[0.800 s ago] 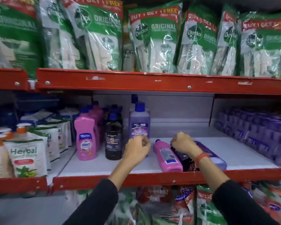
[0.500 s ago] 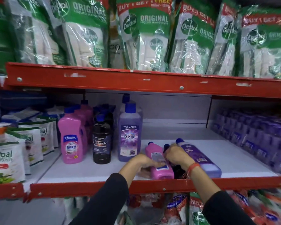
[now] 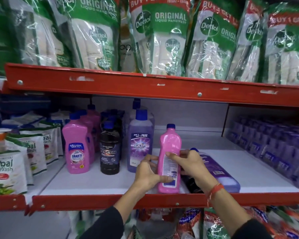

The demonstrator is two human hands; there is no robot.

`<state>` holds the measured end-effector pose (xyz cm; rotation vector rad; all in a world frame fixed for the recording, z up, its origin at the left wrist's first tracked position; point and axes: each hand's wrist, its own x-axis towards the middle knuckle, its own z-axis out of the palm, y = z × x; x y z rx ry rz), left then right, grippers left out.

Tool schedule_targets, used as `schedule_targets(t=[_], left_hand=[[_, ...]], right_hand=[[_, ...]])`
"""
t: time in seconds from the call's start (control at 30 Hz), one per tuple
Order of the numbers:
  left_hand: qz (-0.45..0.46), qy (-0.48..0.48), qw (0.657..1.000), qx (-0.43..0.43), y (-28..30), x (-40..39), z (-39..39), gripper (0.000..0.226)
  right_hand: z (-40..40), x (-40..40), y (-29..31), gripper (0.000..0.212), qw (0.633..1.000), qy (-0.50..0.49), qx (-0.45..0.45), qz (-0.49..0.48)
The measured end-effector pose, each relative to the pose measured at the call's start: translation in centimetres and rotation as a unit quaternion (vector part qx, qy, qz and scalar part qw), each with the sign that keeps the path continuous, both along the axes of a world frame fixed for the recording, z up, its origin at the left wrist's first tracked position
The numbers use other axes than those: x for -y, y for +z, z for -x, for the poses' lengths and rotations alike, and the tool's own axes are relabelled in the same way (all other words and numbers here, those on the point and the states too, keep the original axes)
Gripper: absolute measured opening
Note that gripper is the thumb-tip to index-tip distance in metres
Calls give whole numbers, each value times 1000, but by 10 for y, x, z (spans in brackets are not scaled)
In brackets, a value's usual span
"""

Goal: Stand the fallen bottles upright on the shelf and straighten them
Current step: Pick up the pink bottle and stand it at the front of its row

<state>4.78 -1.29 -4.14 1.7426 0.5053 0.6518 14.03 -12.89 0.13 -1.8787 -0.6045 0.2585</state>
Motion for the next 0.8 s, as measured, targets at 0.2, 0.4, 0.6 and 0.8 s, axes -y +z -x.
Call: schedule_targets(t=[0.2,0.4,0.6,0.8], left_hand=[[-40,74,991,101,-1,-22,49,63],[-65,98,988,103,7,-85,116,61],[-68,139,984,88,1,-147,172,64],[-54,138,985,87,-10,-172,196,61]], right_hand=[[63,-39,17,63,987,-33,160,0],[110,-98,15,61,986,-20,155,-66],[161,-158,6,75,988,-12,146,-55],[186,-190,-1,75,989,-1,147,-27]])
